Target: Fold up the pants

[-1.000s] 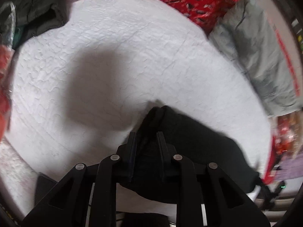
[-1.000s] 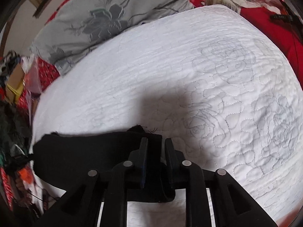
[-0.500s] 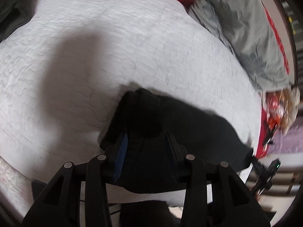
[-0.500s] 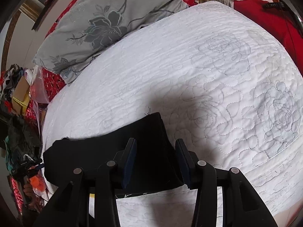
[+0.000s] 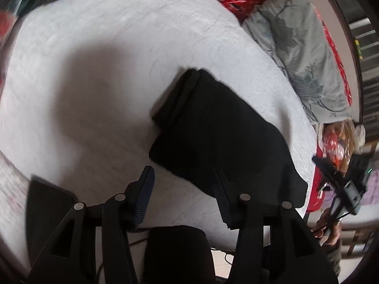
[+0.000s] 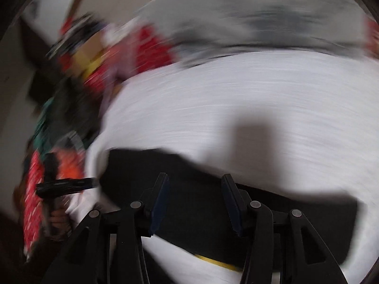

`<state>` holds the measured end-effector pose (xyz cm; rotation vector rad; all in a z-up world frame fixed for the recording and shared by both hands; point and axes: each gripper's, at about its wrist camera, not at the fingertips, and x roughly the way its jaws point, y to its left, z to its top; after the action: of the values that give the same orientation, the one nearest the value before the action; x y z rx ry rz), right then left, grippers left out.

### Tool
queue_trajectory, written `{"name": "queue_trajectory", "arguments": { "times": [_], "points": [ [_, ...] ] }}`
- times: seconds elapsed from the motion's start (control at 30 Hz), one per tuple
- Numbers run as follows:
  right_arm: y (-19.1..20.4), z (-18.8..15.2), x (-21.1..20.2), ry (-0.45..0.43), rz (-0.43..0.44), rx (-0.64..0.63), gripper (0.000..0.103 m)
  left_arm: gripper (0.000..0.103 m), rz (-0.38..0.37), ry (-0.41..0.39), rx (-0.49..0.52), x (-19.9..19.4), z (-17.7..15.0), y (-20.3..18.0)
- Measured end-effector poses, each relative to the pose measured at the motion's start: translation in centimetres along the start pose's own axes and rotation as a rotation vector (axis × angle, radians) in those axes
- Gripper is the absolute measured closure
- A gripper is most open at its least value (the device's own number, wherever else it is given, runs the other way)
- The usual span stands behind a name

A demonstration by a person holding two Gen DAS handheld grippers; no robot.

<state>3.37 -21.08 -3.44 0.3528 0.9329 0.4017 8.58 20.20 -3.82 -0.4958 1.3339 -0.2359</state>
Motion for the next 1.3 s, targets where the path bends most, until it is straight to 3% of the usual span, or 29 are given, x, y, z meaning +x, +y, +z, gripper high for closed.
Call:
{"name": "queue_trajectory", "arguments": {
  "times": [0.2, 0.33, 0.43, 0.53, 0.67, 0.7, 0.77, 0.9, 0.97, 1.0, 1.1, 1.3],
  "points": [
    [10.9, 4.6, 10.9, 0.155, 0.106, -0.212, 0.051, 0.055, -0.01, -0.019, -0.056, 1.6, -0.3, 0.0],
    [16.2, 5.8, 16.7, 0.226, 0.102, -0.353, 0.05, 0.054, 0.066, -0.095, -0.033, 1.2, -1.0, 0.2],
    [18.3, 5.9, 20.2, 0.282, 0.087, -0.435, 0.05, 0.046, 0.067, -0.11, -0.01, 1.3, -1.2, 0.1],
    [19.2, 5.6, 22.7, 0.348, 0.046, -0.512, 0.05, 0.045, 0.065, -0.116, -0.011, 2.0, -0.7, -0.2],
    [19.8, 4.6, 24.6, 0.385, -0.015, -0.607, 0.052, 0.046, 0.032, -0.168, -0.099, 2.6, -0.1, 0.6],
    [19.9, 4.4, 24.9, 0.385, -0.037, -0.632, 0.055, 0.055, 0.034, -0.178, -0.114, 2.7, -0.1, 0.9],
    [19.7, 4.1, 25.1, 0.376, -0.064, -0.661, 0.074, 0.068, 0.025, -0.194, -0.135, 2.9, 0.0, 1.0],
    [19.7, 4.2, 24.9, 0.334, -0.083, -0.653, 0.082, 0.08, 0.01, -0.224, -0.112, 2.2, 0.4, 0.0],
    [19.8, 4.5, 24.5, 0.325, -0.081, -0.641, 0.093, 0.08, -0.001, -0.267, -0.101, 1.3, 0.5, -0.1],
    [19.9, 4.8, 24.1, 0.308, -0.082, -0.637, 0.093, 0.08, 0.02, -0.295, -0.079, 1.0, 0.8, -0.4],
    [19.6, 6.3, 23.7, 0.273, -0.076, -0.594, 0.101, 0.08, 0.068, -0.247, -0.103, 2.7, 1.5, 0.5],
    [18.6, 5.7, 25.9, 0.319, -0.104, -0.568, 0.098, 0.076, 0.052, -0.228, -0.095, 3.0, 1.2, 1.1]
  ]
}}
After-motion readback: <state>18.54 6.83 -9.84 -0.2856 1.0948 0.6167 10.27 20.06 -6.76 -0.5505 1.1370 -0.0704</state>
